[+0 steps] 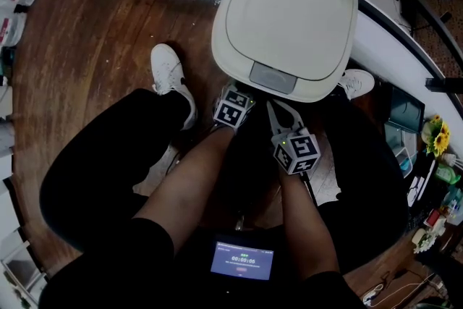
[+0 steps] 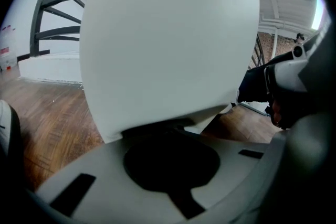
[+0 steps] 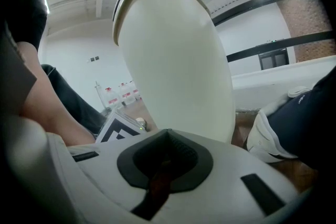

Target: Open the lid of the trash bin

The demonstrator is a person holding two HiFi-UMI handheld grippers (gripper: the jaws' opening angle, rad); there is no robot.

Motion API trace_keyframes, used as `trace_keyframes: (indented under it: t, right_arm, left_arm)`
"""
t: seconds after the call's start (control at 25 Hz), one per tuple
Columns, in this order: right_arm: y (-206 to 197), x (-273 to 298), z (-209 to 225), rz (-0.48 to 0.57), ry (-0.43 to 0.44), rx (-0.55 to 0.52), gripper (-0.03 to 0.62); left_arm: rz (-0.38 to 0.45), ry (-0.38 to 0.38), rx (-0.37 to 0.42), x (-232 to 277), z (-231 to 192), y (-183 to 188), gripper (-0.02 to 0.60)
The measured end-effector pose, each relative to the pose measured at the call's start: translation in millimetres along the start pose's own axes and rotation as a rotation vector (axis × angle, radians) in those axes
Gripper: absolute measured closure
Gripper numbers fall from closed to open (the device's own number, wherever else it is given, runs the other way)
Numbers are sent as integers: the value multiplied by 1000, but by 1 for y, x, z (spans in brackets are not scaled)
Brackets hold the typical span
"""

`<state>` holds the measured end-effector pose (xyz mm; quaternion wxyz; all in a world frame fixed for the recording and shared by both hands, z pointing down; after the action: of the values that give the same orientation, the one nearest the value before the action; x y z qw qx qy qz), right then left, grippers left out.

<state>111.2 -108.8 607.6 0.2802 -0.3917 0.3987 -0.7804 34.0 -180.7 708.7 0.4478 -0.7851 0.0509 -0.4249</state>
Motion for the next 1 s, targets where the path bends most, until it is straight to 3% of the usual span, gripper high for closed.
trace_keyframes:
  t: [1.0]
  right_arm:
    - [0,-2,0,7,-10,13,583]
  left_arm:
    - [-54,18,-37,5,-3,-6,546]
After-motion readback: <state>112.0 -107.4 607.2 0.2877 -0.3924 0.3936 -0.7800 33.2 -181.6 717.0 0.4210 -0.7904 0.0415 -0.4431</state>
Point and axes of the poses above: the fingertips, and each gripper's own axes: x forward along the fingers, z to its right, y out of its top, the point moved 5 cm from there along -x, backward along the fingers, and after that the axes turned 1 degree about -y, right-handed, at the moved point
